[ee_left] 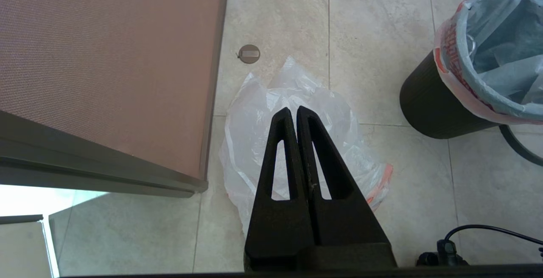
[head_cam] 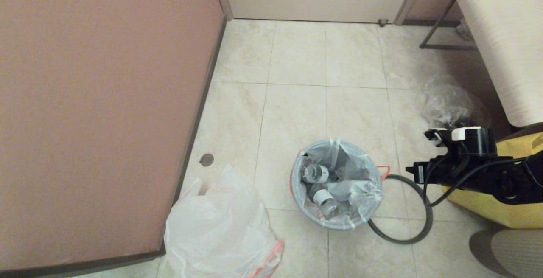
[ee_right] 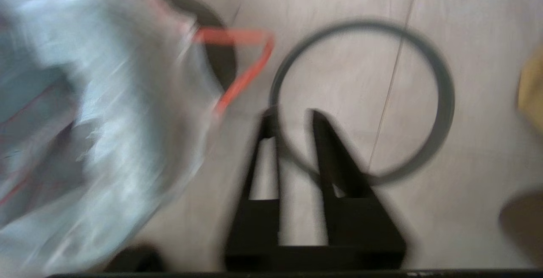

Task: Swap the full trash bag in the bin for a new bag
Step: Place the trash bag on the floor

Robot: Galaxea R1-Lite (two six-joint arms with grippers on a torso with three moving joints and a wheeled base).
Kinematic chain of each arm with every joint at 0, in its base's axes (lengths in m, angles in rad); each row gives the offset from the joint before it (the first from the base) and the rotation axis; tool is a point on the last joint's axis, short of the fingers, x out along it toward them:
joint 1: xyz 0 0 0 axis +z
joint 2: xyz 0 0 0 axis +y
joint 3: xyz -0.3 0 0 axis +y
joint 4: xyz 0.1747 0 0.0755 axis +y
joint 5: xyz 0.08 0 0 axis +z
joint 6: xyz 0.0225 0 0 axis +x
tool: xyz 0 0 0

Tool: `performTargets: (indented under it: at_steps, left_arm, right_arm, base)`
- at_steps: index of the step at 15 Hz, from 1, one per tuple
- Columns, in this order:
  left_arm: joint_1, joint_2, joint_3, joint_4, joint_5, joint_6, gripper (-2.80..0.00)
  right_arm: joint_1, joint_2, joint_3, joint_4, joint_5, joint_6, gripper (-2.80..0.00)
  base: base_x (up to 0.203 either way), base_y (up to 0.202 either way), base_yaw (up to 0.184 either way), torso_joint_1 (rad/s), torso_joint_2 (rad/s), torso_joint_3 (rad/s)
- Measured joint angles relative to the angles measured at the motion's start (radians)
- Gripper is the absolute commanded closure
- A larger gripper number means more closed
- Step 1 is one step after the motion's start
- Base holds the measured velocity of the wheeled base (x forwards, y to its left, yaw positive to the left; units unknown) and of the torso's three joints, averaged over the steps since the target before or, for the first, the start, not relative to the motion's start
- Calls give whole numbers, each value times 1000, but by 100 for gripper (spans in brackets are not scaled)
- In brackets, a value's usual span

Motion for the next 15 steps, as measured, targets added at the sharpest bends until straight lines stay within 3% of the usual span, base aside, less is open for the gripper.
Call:
performTargets:
  at_steps: [8, 15]
  left_arm:
    - [0, 0, 0, 0, 0, 0, 0]
    - [0, 0, 0, 0, 0, 0, 0]
  right_arm:
    - [-12, 206, -229, 47, 8, -38, -280]
    - [3, 253, -266, 68, 7, -39, -280]
  base:
    - [0, 0, 0, 0, 0, 0]
    - [0, 0, 0, 0, 0, 0]
